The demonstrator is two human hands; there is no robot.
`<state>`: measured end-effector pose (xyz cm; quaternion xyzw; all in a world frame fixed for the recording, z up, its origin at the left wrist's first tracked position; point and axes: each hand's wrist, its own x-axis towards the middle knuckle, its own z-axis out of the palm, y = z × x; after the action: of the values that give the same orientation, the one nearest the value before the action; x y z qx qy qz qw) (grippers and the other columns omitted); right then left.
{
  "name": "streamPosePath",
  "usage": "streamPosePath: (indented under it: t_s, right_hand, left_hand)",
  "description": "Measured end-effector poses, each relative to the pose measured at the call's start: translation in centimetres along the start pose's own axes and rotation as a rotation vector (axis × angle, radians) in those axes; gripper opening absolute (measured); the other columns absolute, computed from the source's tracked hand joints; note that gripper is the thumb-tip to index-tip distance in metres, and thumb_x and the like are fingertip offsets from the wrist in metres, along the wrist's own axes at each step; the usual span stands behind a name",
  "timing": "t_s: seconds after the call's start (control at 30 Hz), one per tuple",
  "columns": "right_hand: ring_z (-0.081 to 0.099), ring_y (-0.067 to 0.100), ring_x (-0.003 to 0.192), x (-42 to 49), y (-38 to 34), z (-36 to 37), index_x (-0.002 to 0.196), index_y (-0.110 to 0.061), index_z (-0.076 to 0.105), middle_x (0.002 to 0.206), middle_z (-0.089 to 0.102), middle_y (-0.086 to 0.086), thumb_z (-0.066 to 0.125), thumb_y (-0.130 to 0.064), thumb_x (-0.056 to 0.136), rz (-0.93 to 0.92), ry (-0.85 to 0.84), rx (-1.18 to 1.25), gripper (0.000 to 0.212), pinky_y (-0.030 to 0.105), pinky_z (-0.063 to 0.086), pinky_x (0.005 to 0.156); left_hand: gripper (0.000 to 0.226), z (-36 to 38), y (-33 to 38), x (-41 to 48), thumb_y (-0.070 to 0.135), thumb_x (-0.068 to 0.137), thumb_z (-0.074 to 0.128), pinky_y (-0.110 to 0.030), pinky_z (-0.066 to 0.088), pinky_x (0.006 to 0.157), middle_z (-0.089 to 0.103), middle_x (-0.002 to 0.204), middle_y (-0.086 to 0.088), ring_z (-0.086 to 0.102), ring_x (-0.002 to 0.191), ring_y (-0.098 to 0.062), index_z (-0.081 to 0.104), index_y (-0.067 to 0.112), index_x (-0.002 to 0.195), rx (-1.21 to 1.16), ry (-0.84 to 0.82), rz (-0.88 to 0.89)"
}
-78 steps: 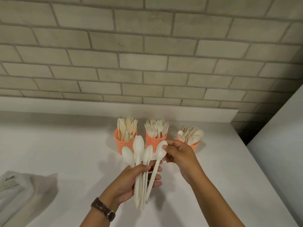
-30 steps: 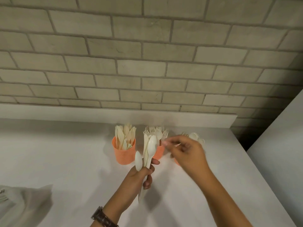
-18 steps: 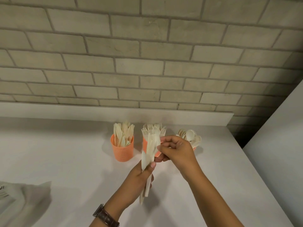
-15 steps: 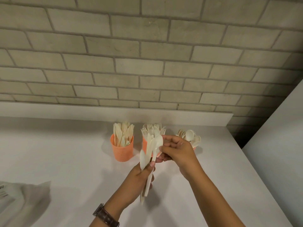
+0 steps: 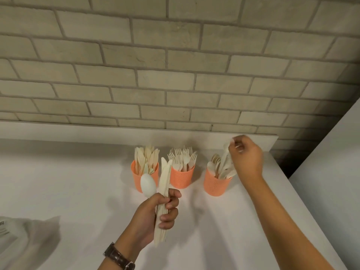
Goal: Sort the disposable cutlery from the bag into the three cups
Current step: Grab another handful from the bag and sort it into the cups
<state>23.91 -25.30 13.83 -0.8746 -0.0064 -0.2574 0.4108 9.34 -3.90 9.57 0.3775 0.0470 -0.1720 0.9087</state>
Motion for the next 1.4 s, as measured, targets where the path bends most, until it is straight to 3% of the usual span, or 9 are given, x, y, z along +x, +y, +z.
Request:
streamPosePath:
  t_s: [0.13,0.3,0.47,0.6,0.73,0.93,1.13,1.23,1.4]
  right_hand:
    - [0.047,0.031,0.108,-1.0,3.7,3.1,0.087,-0.016,0.074,0.111,0.065,0.004,0.062,-0.018,0.08,0.006,-0.271,-0.524,0.014,0.04,0.031,0.089]
    - [0.041,0.028,0.118,-1.5,2.3,1.6,0.104,-0.025,0.07,0.129,0.055,-0.001,0.069,-0.019,0.076,-0.033,-0.239,-0.421,0.029,0.039,0.027,0.097]
    - [0.058,0.007,0.072,-6.6,-4.6,-0.4,0.071,-0.029,0.068,0.079,0.069,-0.006,0.077,-0.026,0.07,-0.035,-0.314,0.203,0.01,0.012,0.04,0.068]
    - [0.055,0.006,0.055,-12.4,-7.8,0.2,0.077,-0.033,0.069,0.072,0.068,-0.014,0.068,-0.066,0.053,0.068,-0.585,0.302,0.041,0.019,0.047,0.059]
    - [0.059,0.01,0.055,-13.0,-6.9,0.8,0.076,-0.021,0.069,0.064,0.066,-0.007,0.069,-0.033,0.075,0.022,-0.556,0.236,0.013,0.028,0.051,0.059]
    - [0.064,0.012,0.05,-9.8,-6.6,-1.3,0.072,-0.016,0.066,0.062,0.067,0.001,0.06,-0.006,0.086,0.172,-0.479,0.408,0.018,0.022,0.051,0.056]
    - [0.058,0.009,0.057,-2.4,-4.3,-5.9,0.088,-0.019,0.052,0.07,0.058,-0.001,0.041,-0.019,0.098,0.095,0.034,0.304,0.016,0.027,0.048,0.059]
    - [0.058,0.021,0.072,-0.1,-2.0,-5.2,0.106,-0.01,0.053,0.08,0.061,0.006,0.038,-0.026,0.099,0.013,0.014,-0.005,0.023,0.034,0.046,0.066]
    - [0.055,0.034,0.094,0.2,2.1,0.0,0.096,-0.01,0.064,0.096,0.063,0.012,0.047,-0.017,0.092,-0.088,-0.162,-0.345,0.018,0.037,0.039,0.077]
  left_hand:
    - [0.023,-0.2,0.1,0.0,0.011,0.057,0.059,-0.015,0.024,0.033,0.039,0.058,-0.001,0.031,0.038,-0.007,0.067,0.003,0.077,-0.033,-0.069,-0.037]
    - [0.022,0.0,0.3,0.0,0.012,0.065,0.055,-0.017,0.024,0.037,0.038,0.057,0.0,0.028,0.042,-0.008,0.064,0.005,0.084,0.128,0.072,0.009]
    - [0.022,0.2,-0.7,0.5,0.011,0.095,0.04,-0.018,0.035,0.052,0.049,0.066,0.01,0.045,0.053,-0.004,0.057,0.024,0.098,0.997,0.44,0.243]
    - [0.023,0.4,-1.7,0.1,0.011,0.091,0.045,-0.027,0.049,0.064,0.064,0.084,0.007,0.061,0.075,-0.011,0.049,0.029,0.107,1.346,0.513,0.447]
    - [0.027,0.4,-1.9,0.3,0.009,0.088,0.05,-0.017,0.038,0.053,0.055,0.073,0.013,0.055,0.066,-0.005,0.046,0.028,0.106,1.429,0.519,0.436]
    - [0.011,0.9,-2.0,1.4,0.029,0.089,0.058,-0.013,0.044,0.06,0.061,0.077,0.011,0.056,0.066,0.0,0.053,0.033,0.098,1.253,0.297,0.338]
    - [0.027,-0.4,-2.0,1.6,0.04,0.096,0.041,-0.016,0.028,0.047,0.04,0.061,0.009,0.033,0.046,-0.005,0.062,0.024,0.098,0.808,0.323,0.153]
    - [0.039,-0.5,-1.8,1.9,0.024,0.1,0.026,-0.02,0.021,0.044,0.037,0.054,0.005,0.026,0.044,-0.008,0.062,0.011,0.098,0.53,0.349,0.114]
    - [0.022,-0.4,-1.5,2.2,0.02,0.098,0.038,-0.023,0.033,0.056,0.046,0.064,0.002,0.037,0.055,-0.011,0.059,0.013,0.095,0.436,0.312,0.156]
